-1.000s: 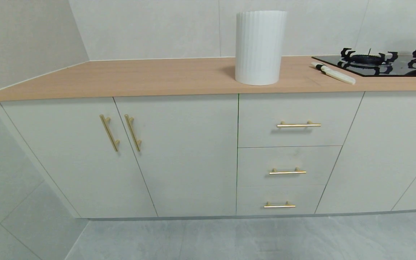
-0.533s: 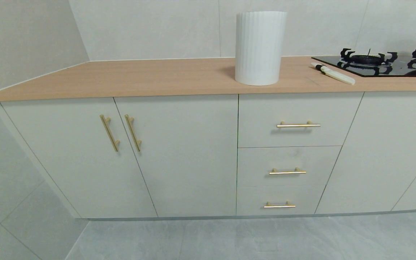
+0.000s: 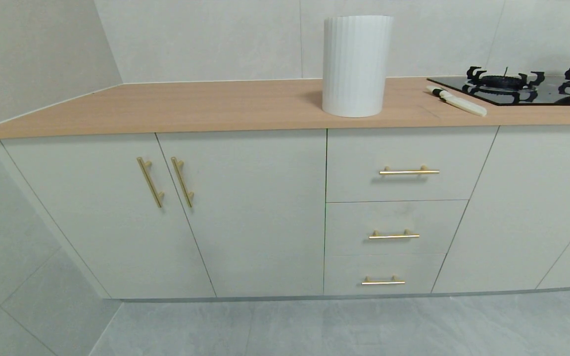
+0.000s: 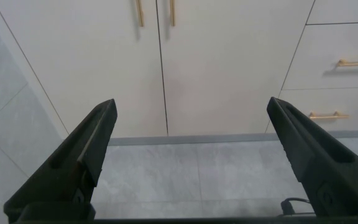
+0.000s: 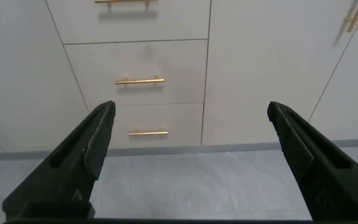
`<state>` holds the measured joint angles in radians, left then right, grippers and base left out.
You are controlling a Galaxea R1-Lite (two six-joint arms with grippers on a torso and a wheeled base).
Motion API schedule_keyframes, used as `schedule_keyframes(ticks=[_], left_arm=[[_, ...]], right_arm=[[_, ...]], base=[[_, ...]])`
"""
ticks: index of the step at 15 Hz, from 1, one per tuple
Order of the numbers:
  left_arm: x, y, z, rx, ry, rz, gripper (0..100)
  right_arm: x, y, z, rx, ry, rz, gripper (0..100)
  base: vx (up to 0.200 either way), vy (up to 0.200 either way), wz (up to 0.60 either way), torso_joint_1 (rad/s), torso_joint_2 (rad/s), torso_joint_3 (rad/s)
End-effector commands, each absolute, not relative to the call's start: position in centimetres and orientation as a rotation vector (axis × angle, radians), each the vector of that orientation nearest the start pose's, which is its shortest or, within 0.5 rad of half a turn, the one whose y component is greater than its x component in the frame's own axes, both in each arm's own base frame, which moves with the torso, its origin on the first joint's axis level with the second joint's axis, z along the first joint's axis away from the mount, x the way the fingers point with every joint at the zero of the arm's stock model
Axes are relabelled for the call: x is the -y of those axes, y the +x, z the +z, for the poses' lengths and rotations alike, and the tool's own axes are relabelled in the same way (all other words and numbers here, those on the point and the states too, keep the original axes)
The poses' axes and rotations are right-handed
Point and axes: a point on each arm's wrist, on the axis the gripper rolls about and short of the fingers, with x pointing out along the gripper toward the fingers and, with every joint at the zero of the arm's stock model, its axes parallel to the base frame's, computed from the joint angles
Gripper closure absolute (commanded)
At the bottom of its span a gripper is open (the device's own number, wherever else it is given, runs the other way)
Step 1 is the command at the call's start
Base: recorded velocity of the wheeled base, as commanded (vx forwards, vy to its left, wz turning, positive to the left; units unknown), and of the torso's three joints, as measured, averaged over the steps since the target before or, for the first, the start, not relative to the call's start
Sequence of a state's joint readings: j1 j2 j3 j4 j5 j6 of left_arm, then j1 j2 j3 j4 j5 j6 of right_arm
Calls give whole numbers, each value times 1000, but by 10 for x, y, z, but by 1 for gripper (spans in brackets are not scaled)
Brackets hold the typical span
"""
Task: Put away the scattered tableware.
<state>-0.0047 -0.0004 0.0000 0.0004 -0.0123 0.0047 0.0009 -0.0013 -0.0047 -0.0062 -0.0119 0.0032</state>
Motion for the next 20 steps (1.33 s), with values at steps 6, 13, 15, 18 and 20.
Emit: schedule_keyframes(ticks=[6,13,15,18,20], left_arm=[[0,-23,75,0,5,-17,0],[0,-23,75,-2,3,-18,0],[0,-23,75,-2,2,-17,0],[0,-23,75,-2,0,-17,0],[0,-23,75,-2,0,-17,0]], right_arm=[[0,-23,76,3,6,8,0],[0,-23,76,3,8,8,0],[0,-23,76,3,8,8,0],[0,-23,76,3,8,8,0],[0,-23,76,3,8,8,0]], base=[[0,0,0,0,0,0],[0,0,0,0,0,0],[0,0,0,0,0,0],[200,0,0,-2,-1,1],[200,0,0,7,0,0]])
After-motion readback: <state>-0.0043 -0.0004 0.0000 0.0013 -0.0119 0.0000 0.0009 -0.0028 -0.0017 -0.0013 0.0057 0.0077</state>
